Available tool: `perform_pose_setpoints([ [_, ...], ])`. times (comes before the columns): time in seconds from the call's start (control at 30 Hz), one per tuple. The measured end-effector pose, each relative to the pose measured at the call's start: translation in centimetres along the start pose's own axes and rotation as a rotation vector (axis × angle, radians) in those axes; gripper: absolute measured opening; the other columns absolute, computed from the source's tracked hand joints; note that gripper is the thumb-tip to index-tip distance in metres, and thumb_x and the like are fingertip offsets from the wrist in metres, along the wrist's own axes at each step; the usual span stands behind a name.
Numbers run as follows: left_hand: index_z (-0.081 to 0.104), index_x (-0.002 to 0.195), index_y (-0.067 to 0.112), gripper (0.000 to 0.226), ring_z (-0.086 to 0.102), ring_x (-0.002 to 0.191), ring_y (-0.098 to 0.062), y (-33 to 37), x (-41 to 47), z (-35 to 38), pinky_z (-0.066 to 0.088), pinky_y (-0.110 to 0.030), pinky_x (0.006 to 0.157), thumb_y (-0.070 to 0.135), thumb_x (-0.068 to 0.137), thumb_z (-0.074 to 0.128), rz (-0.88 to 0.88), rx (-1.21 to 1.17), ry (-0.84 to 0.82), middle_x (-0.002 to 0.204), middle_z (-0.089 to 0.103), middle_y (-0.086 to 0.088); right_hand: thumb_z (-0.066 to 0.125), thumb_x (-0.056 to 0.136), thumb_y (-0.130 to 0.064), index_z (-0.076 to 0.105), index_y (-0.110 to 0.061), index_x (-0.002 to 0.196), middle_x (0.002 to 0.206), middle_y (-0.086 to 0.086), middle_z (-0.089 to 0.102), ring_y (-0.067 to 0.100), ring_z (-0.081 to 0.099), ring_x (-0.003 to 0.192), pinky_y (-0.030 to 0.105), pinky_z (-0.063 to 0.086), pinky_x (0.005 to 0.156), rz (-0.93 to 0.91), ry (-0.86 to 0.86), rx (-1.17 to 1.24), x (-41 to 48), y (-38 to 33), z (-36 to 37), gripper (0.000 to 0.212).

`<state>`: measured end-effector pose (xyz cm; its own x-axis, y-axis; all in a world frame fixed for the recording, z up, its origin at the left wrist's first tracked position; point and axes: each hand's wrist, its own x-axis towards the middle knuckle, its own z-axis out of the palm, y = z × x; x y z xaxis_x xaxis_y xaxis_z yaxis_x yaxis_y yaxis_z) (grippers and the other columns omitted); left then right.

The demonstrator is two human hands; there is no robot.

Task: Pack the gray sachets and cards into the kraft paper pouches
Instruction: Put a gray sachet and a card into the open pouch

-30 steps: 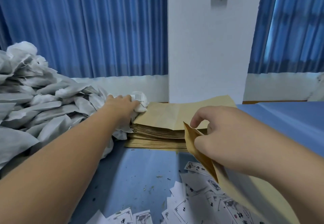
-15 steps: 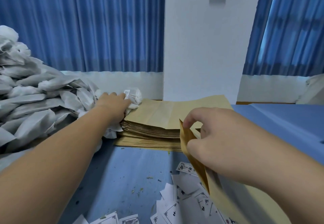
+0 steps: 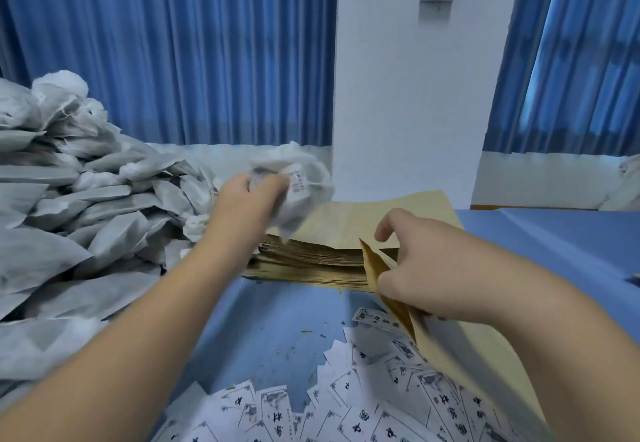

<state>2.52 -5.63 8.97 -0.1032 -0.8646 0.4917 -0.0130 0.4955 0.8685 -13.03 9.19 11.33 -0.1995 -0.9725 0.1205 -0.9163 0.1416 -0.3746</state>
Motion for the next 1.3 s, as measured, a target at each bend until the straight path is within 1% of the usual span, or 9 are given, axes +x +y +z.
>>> perform_pose_setpoints([
  [0.07, 0.067, 0.083, 0.013, 0.012, 0.062, 0.058, -0.004, 1.1, -2.9, 1.2, 0.048, -0.015, 0.05, 0.022, 0.087, 0.059, -0.173, -0.426, -0.133, 0.069, 0.069, 0.005, 0.053, 0.078, -0.021, 0.038, -0.029, 0.111, 0.074, -0.003, 0.06, 0.014, 0.058, 0.054, 0.03, 0.051, 0.05, 0.01, -0.032, 0.019, -0.1, 0.1, -0.3, 0.037],
  [0.17, 0.068, 0.101, 0.005, 0.033, 0.068, 0.083, -0.019, 1.4, -5.7, 2.7, 0.058, -0.036, 0.076, 0.022, 0.072, 0.069, -0.341, -0.725, -0.296, 0.094, 0.071, -0.012, 0.052, 0.078, -0.017, 0.039, -0.022, 0.097, 0.074, 0.005, 0.06, 0.018, 0.059, 0.046, 0.034, 0.054, 0.048, -0.005, -0.007, 0.082, 0.0, 0.4, -0.6, 0.024],
  [0.37, 0.065, 0.111, 0.001, 0.04, 0.068, 0.089, -0.027, 0.8, -6.4, 3.3, 0.057, -0.043, 0.081, 0.023, 0.079, 0.06, -0.46, -0.74, -0.359, 0.1, 0.07, -0.018, 0.05, 0.079, -0.013, 0.039, -0.021, 0.086, 0.066, 0.005, 0.057, 0.014, 0.053, 0.036, 0.024, 0.046, 0.039, -0.039, 0.05, 0.152, 0.1, 1.1, -1.2, 0.015],
  [0.5, 0.063, 0.116, 0.001, 0.047, 0.064, 0.101, -0.032, 0.3, -6.0, 3.0, 0.051, -0.05, 0.092, 0.022, 0.074, 0.064, -0.488, -0.612, -0.459, 0.116, 0.066, -0.024, 0.047, 0.081, -0.012, 0.043, -0.022, 0.104, 0.062, 0.005, 0.058, 0.015, 0.054, 0.036, 0.024, 0.044, 0.038, -0.024, 0.089, 0.143, 0.3, 1.6, -1.3, 0.025],
  [0.67, 0.078, 0.09, 0.009, 0.025, 0.071, 0.079, -0.023, 0.0, -5.0, 2.6, 0.061, -0.042, 0.069, 0.016, 0.089, 0.054, -0.571, -0.443, -0.577, 0.089, 0.073, -0.013, 0.047, 0.08, -0.009, 0.038, -0.03, 0.116, 0.072, 0.0, 0.056, 0.003, 0.047, 0.031, 0.019, 0.039, 0.038, -0.011, 0.086, 0.181, 0.7, 2.0, -1.1, 0.043],
  [0.77, 0.076, 0.096, 0.007, 0.025, 0.07, 0.081, -0.028, 0.0, -4.5, 2.0, 0.058, -0.048, 0.076, 0.016, 0.085, 0.055, -0.633, -0.407, -0.641, 0.093, 0.071, -0.016, 0.047, 0.079, -0.009, 0.039, -0.031, 0.117, 0.069, 0.0, 0.057, 0.01, 0.051, 0.037, 0.022, 0.04, 0.04, -0.011, 0.076, 0.186, 0.7, 1.9, -1.0, 0.044],
  [0.93, 0.07, 0.098, 0.003, 0.034, 0.071, 0.076, -0.029, 0.0, -4.6, 1.3, 0.061, -0.043, 0.062, 0.017, 0.068, 0.062, -0.764, -0.399, -0.763, 0.091, 0.069, -0.018, 0.044, 0.079, -0.007, 0.039, -0.03, 0.117, 0.069, 0.003, 0.06, 0.017, 0.055, 0.039, 0.024, 0.04, 0.041, 0.014, 0.083, 0.161, 0.8, 1.6, -0.8, 0.045],
  [1.17, 0.067, 0.094, 0.006, 0.018, 0.069, 0.061, -0.023, 0.2, -5.0, 1.2, 0.056, -0.031, 0.047, 0.018, 0.086, 0.055, -0.817, -0.103, -0.853, 0.078, 0.07, -0.012, 0.044, 0.077, -0.007, 0.04, -0.032, 0.117, 0.066, 0.002, 0.063, 0.016, 0.056, 0.038, 0.023, 0.043, 0.042, 0.014, 0.045, 0.168, 0.7, 1.5, -0.6, 0.048],
  [1.3, 0.054, 0.07, 0.015, 0.022, 0.041, 0.036, -0.012, 0.6, -5.3, 2.1, 0.03, -0.015, 0.034, 0.028, 0.088, 0.055, -0.633, 0.057, -0.715, 0.051, 0.05, -0.001, 0.044, 0.077, -0.006, 0.042, -0.032, 0.12, 0.073, 0.002, 0.061, 0.015, 0.055, 0.036, 0.023, 0.042, 0.04, -0.012, -0.02, 0.139, 0.9, 1.2, 0.1, 0.051],
])
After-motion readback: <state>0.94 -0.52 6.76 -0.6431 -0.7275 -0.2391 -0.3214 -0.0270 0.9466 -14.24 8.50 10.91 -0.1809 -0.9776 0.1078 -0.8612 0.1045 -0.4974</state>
